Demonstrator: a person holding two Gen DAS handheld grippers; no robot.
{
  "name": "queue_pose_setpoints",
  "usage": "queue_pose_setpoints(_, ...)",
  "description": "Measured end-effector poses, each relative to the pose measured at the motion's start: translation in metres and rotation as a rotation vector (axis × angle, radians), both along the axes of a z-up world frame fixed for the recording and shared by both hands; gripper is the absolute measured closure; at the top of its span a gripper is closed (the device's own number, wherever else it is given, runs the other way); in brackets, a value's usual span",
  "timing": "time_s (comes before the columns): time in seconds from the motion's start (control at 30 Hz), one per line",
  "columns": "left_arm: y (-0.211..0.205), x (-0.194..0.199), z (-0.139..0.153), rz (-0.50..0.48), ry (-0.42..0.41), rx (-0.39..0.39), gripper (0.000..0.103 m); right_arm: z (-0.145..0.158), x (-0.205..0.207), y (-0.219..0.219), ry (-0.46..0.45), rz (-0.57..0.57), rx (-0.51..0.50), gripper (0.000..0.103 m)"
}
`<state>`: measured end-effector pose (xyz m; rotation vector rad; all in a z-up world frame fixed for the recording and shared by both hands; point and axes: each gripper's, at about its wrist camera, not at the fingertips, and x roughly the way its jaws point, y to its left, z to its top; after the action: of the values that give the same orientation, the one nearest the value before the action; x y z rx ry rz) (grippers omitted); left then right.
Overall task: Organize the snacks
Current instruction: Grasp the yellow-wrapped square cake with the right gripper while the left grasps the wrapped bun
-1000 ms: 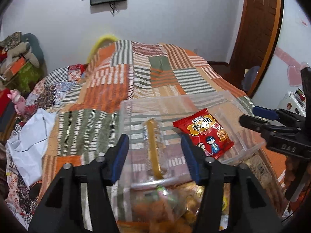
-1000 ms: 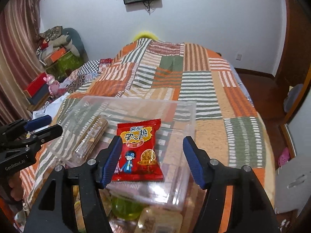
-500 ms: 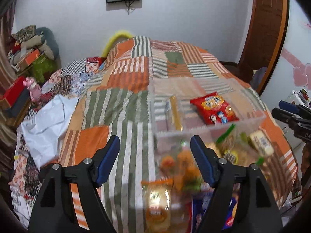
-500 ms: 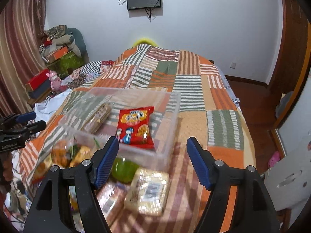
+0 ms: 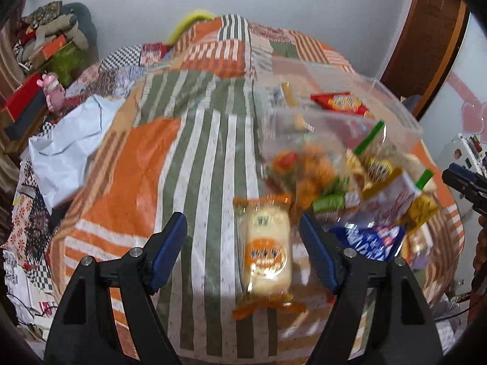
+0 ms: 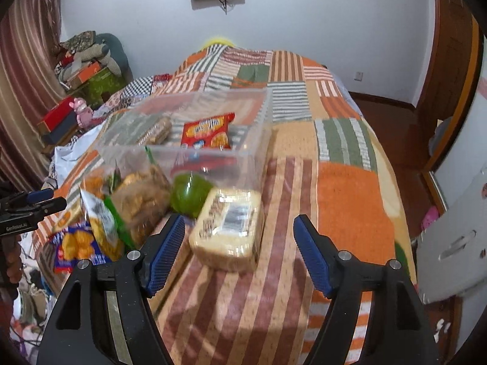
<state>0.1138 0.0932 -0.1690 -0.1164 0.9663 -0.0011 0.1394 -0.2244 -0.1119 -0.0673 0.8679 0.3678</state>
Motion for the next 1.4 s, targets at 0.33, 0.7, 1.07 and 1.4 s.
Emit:
queue_pose_setpoints(0.33, -0.006, -0.001, -0.023, -0.013, 0.036, -0.031, 0.027, -0.017, 0.005, 0.005, 0.05, 0.006, -0.006, 0.032)
queue_pose_setpoints(0.7, 0.003, 0.004, -0.032, 0.017, 0.032, -0.042, 0.057, -0.037, 0.016, 0.018, 0.099, 0.009, 0.015, 0.032)
queue_pose_setpoints(1.07, -0.002, 0.003, -0.029, 0.0, 0.006, -0.042, 0.069, -0.04, 0.024, 0.011, 0.131, -0.019, 0.065, 0.043)
queue_pose_setpoints(1.4, -0.002, -0.007, -0.008, 0.013, -0.049, -0.044, 0.069, -0.032, 0.011, 0.012, 0.079, -0.003, 0.003, 0.051)
